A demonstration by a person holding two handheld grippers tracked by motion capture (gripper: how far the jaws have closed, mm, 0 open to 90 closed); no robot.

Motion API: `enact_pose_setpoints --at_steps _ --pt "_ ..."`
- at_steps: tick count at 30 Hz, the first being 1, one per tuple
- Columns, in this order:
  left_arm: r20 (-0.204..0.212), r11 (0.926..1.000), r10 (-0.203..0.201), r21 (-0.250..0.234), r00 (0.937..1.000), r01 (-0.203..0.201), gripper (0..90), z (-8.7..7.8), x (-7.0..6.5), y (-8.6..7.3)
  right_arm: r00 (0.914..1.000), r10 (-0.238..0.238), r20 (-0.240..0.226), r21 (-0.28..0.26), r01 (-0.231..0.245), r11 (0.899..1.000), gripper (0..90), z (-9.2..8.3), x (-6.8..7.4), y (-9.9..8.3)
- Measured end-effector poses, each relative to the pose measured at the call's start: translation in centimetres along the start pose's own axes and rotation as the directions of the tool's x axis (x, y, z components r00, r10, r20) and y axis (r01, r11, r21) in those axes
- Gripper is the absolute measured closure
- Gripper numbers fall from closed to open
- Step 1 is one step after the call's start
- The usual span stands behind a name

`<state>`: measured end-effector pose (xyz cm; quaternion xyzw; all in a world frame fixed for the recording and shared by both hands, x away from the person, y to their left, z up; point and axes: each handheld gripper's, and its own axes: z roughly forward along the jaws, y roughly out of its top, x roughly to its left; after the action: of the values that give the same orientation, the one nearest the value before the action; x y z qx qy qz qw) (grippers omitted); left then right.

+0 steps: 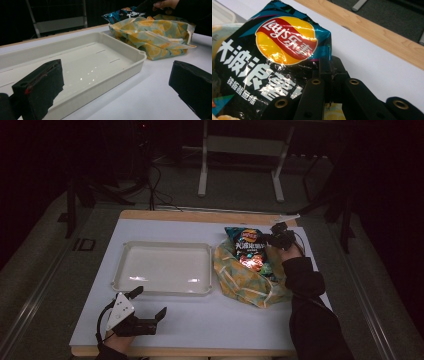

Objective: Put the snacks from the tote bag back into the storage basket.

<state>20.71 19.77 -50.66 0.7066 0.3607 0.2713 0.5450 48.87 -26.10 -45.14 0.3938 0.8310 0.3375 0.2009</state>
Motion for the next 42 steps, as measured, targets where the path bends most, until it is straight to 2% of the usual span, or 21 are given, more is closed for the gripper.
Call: enact_pose_setpoints --at_steps 9,15,20,26,31,38,42 --pt "-0.003 1.0000 0.001 -0.001 1.0000 -0.001 0.0 0.0 0.0 0.0 0.9999 -0.009 0.007 -0.034 0.009 0.999 90.0 -2.1 1.3 0.6" --pt "-0.003 1.0000 0.000 -0.002 1.0000 0.000 0.0 0.1 0.0 0.0 0.9993 -0.036 0.005 -0.074 0.037 0.997 90.0 -3.5 2.1 0.9" --pt "-0.004 1.0000 -0.002 -0.002 1.0000 0.001 0.0 0.1 0.0 0.0 0.9989 -0.046 -0.011 -0.128 0.044 0.991 90.0 -5.5 2.7 1.4" --pt "-0.004 1.0000 -0.001 0.000 1.0000 0.001 0.0 0.1 0.1 0.0 0.9974 -0.067 -0.025 -0.160 0.062 0.985 90.0 -7.2 3.2 1.8" --pt "-0.002 1.0000 -0.002 -0.003 1.0000 0.002 0.0 0.1 0.0 0.0 0.9978 -0.056 -0.037 -0.199 0.048 0.979 90.0 -8.7 3.2 2.2" --pt "-0.002 1.0000 0.002 0.002 1.0000 -0.002 0.0 0.2 0.0 0.1 0.9968 -0.079 -0.016 -0.231 0.073 0.970 90.0 -10.6 3.2 2.9" --pt "-0.003 1.0000 0.004 0.004 1.0000 -0.004 0.0 0.2 0.0 0.1 0.9969 -0.078 0.010 -0.265 0.077 0.961 90.0 -12.2 3.1 4.0"
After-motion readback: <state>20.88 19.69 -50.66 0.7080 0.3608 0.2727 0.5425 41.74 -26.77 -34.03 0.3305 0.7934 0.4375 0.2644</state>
